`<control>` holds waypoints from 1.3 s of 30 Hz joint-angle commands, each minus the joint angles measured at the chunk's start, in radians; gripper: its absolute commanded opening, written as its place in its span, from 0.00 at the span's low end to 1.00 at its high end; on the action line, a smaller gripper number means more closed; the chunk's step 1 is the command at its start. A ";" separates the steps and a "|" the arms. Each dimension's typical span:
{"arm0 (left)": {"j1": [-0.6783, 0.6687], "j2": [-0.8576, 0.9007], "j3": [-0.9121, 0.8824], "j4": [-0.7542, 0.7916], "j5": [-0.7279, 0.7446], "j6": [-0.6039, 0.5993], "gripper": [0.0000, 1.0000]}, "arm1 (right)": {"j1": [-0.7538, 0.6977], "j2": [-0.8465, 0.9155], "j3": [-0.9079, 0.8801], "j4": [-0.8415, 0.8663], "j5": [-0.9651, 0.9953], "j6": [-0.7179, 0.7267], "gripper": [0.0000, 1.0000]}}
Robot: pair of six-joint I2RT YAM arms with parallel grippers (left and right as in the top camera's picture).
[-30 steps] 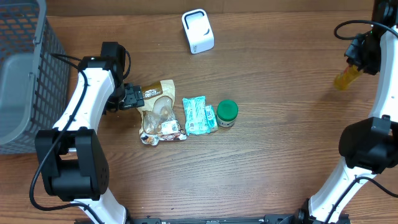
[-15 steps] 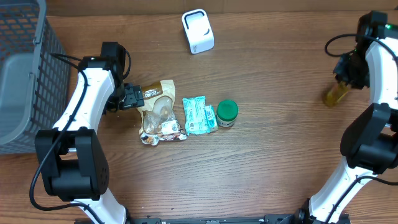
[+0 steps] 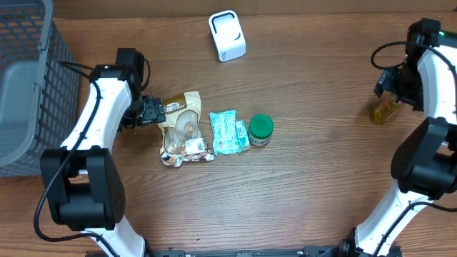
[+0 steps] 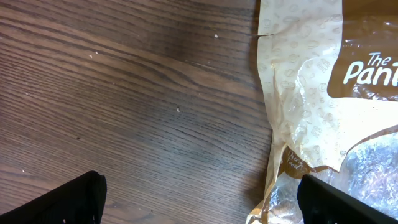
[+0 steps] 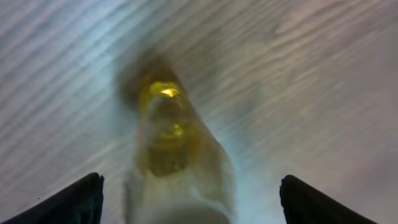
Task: Scan the item barcode
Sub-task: 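Carry the bottle to the right and set it on the table, then open the right gripper and move it over the green-lidded jar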
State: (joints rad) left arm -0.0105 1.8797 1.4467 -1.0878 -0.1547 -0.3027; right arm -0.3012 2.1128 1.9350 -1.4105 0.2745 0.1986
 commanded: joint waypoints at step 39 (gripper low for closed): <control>0.003 0.007 0.015 0.002 -0.010 0.019 1.00 | 0.826 -0.018 0.127 0.021 -0.372 0.246 1.00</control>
State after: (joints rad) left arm -0.0105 1.8797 1.4467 -1.0866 -0.1547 -0.3027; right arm 0.4988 2.1082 2.1319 -1.4330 -0.1234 0.3672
